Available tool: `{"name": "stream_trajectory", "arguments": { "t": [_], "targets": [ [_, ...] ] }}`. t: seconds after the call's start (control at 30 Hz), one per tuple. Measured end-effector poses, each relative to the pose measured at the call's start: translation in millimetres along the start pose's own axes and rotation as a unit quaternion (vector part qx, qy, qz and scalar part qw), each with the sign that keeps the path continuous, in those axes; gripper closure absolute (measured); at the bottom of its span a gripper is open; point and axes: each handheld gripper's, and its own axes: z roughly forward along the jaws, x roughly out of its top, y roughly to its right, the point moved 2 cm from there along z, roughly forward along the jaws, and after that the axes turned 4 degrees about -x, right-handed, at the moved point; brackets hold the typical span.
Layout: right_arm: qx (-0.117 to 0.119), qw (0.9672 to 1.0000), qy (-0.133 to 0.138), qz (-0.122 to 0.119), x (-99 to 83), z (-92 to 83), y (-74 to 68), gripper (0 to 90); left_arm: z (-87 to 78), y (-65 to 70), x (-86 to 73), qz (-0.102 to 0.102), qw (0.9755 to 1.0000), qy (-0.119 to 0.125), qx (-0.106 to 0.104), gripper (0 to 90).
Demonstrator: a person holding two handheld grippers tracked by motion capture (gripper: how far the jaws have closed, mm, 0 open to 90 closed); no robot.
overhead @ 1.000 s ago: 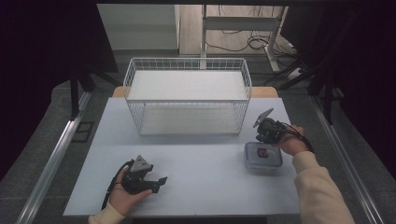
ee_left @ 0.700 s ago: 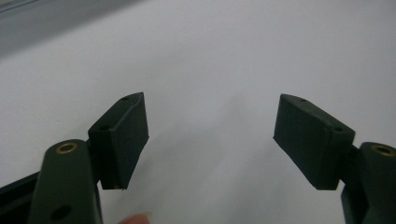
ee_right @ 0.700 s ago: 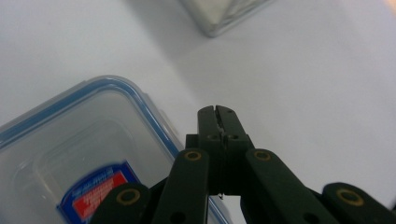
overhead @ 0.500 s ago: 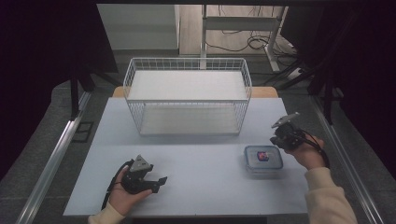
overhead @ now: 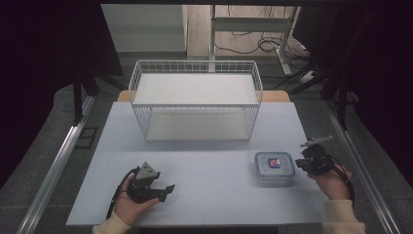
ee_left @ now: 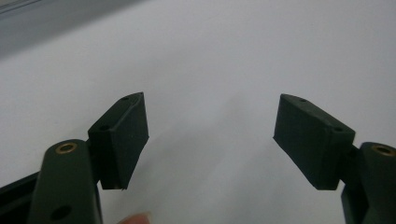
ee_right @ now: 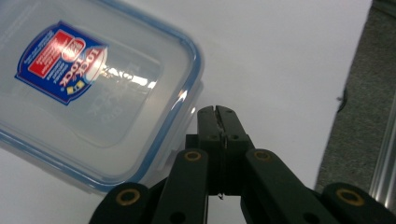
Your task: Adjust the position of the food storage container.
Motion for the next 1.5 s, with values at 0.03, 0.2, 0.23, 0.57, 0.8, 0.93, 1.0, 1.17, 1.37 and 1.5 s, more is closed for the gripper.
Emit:
{"name": "stream_trajectory", "arguments": {
  "t": [0.03,0.2,0.23,0.57,0.8,0.93,1.0,1.17,1.37,1.5],
  "targets": [
    [0.001,1.0,0.0,0.0,-1.0,1.2,-0.6,89.1,-0.1,-0.1,0.0,-0.001,1.0,0.0,0.001,26.1],
    [0.001,0.9999,-0.013,0.001,-6.6,11.0,-4.0,89.1,-0.6,-0.1,0.0,-0.004,1.0,0.004,0.003,26.1],
    [0.0,0.9999,-0.012,0.001,-7.5,12.1,-4.3,89.2,-0.8,0.0,0.1,-0.003,1.0,0.004,0.003,26.1],
    [0.035,0.9992,-0.01,-0.018,-4.7,18.3,-23.2,89.2,-0.9,1.2,0.5,0.001,1.0,0.004,0.006,26.0],
    [0.05,0.9976,-0.002,-0.048,9.3,23.9,-48.4,89.1,-0.8,0.5,0.4,0.001,1.0,0.003,0.006,26.0],
    [0.054,0.9965,0.007,-0.063,15.7,23.1,-61.6,89.1,-1.1,0.3,0.2,0.001,1.0,0.004,0.006,26.0],
    [0.059,0.9956,0.012,-0.072,18.7,22.9,-67.7,89.1,-1.2,-0.2,0.2,0.0,1.0,0.004,0.005,26.0],
    [0.065,0.9941,0.015,-0.086,25.4,27.4,-80.0,89.1,-0.8,-0.5,0.2,-0.001,1.0,0.003,0.006,26.0],
    [0.07,0.9928,0.018,-0.096,30.8,29.2,-92.1,89.1,-1.5,-0.2,0.5,0.001,1.0,0.004,0.007,26.0],
    [0.076,0.9909,0.023,-0.108,34.9,28.4,-102.2,89.1,-0.8,-0.1,0.2,0.002,1.0,0.001,0.005,26.0]
  ]
}}
